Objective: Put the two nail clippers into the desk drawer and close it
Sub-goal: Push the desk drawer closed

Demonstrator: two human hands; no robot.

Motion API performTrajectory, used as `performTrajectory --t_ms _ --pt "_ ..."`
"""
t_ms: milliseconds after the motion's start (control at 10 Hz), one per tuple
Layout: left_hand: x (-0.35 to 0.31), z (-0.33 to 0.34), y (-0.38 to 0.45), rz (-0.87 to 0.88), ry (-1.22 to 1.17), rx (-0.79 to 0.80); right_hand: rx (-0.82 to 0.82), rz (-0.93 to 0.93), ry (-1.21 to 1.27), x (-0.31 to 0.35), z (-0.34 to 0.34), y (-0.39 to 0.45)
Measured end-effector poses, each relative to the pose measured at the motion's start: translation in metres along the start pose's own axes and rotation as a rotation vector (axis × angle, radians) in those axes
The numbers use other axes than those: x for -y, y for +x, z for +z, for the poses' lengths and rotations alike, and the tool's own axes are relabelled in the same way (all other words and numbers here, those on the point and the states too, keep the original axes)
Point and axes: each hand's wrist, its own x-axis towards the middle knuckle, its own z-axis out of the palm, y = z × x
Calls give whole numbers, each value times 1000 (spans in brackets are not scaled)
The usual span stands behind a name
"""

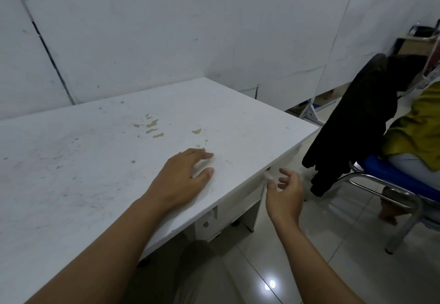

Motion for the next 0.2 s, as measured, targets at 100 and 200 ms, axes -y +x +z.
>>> performTrajectory --t_ms 100,200 --pt "3 -8 1 -46 -51 -29 -95 -288 8 32 -3 -16" --pt "10 -28 2 -114 1 -113 42 -571 -5 79 4 -19"
